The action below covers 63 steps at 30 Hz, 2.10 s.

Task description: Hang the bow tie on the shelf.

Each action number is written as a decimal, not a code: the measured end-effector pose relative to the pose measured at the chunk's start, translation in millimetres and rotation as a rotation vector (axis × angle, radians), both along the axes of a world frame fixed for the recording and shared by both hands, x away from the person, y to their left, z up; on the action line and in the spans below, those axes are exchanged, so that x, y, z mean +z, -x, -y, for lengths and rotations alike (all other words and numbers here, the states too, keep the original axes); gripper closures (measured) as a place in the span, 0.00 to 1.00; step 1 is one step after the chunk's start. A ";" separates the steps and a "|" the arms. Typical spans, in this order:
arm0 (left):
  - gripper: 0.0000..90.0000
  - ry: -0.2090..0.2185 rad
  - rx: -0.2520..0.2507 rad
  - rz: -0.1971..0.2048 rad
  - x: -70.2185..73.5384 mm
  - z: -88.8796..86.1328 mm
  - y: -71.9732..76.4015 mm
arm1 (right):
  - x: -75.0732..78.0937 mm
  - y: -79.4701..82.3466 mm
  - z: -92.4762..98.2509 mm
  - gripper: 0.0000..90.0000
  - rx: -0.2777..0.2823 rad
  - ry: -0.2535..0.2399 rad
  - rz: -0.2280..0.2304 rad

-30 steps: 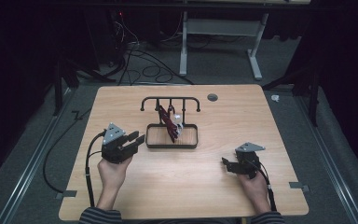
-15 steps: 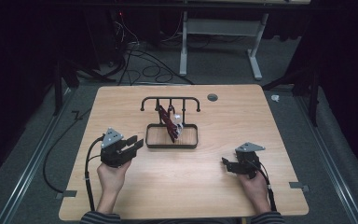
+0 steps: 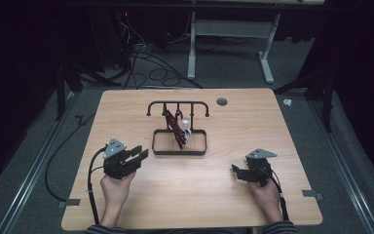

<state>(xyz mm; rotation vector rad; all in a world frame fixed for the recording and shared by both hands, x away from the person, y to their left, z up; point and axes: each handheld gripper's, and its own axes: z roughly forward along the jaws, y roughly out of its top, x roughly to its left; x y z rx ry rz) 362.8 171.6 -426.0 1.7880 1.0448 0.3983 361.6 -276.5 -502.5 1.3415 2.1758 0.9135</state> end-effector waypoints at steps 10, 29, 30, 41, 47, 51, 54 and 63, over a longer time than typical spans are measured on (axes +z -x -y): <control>0.73 0.007 0.013 -0.032 -18.1 -1.3 5.5 | 0.0 0.0 0.0 0.34 0.000 0.000 0.000; 0.73 0.018 0.032 -0.105 -55.1 -1.9 15.8 | 0.0 0.0 0.0 0.34 0.000 0.000 0.000; 0.73 0.018 0.033 -0.107 -56.0 -2.0 16.1 | 0.0 0.0 0.0 0.34 0.000 0.000 0.000; 0.73 -0.028 0.046 -0.109 -62.3 -0.3 19.1 | 0.0 0.0 0.0 0.34 0.000 0.000 0.000; 0.73 -0.052 0.059 -0.114 -67.1 0.4 19.9 | 0.0 -0.1 -0.1 0.34 -0.001 0.000 0.000; 0.72 -0.077 0.069 -0.110 -68.3 1.3 20.6 | 0.0 -0.1 -0.1 0.34 -0.001 0.000 0.000; 0.71 -0.099 0.075 -0.104 -69.3 3.5 20.8 | 0.0 -0.1 -0.1 0.34 -0.001 0.000 0.000; 0.70 -0.136 0.088 -0.102 -72.0 6.2 19.7 | 0.0 -0.1 -0.2 0.34 -0.002 -0.001 0.000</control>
